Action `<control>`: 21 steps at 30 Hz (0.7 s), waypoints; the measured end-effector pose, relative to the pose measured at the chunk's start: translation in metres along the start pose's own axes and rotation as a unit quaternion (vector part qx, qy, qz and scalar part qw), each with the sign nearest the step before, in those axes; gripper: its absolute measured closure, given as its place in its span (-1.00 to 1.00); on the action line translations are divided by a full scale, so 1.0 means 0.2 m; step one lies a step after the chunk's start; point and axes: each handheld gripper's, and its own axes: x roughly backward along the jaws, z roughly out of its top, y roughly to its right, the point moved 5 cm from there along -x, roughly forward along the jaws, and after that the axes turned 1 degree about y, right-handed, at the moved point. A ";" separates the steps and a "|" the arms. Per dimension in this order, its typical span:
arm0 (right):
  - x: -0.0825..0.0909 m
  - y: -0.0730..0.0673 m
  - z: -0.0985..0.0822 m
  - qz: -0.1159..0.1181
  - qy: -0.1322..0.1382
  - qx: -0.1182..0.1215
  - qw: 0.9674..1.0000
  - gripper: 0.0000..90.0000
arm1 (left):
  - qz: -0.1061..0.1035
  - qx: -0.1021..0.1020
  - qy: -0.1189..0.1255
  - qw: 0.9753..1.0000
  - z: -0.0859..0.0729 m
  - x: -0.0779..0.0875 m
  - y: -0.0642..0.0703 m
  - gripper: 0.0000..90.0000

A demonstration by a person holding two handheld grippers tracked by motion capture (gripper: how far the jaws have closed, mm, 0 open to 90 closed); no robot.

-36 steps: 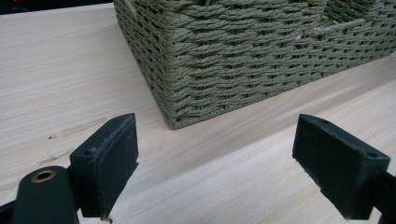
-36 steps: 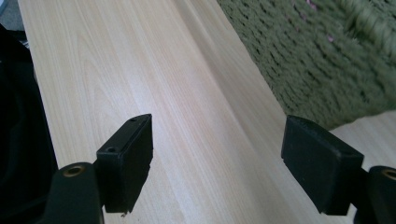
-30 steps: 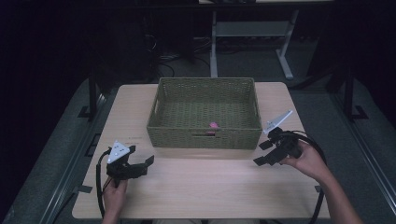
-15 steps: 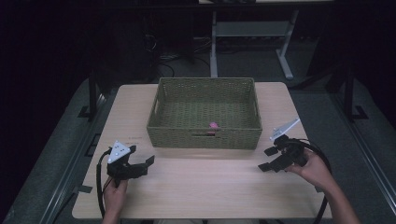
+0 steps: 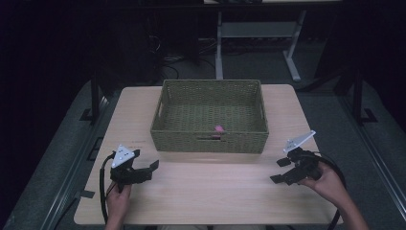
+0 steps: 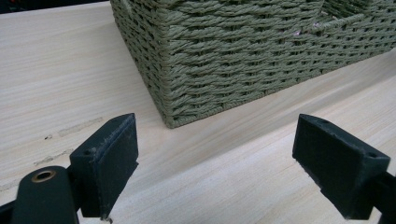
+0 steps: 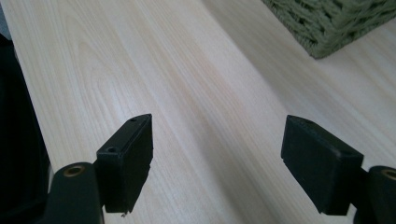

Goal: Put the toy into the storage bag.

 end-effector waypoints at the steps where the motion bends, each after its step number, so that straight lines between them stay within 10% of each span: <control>1: 0.00 0.00 -0.02 -0.004 0.000 -0.001 1.000 -0.45 | 0.000 0.000 0.000 1.000 0.00 0.00 0.00 -0.69; 21: -0.01 -0.08 -0.16 -0.029 0.020 -0.008 0.999 -0.45 | -0.001 -0.003 0.000 1.000 0.00 -0.01 0.01 -0.69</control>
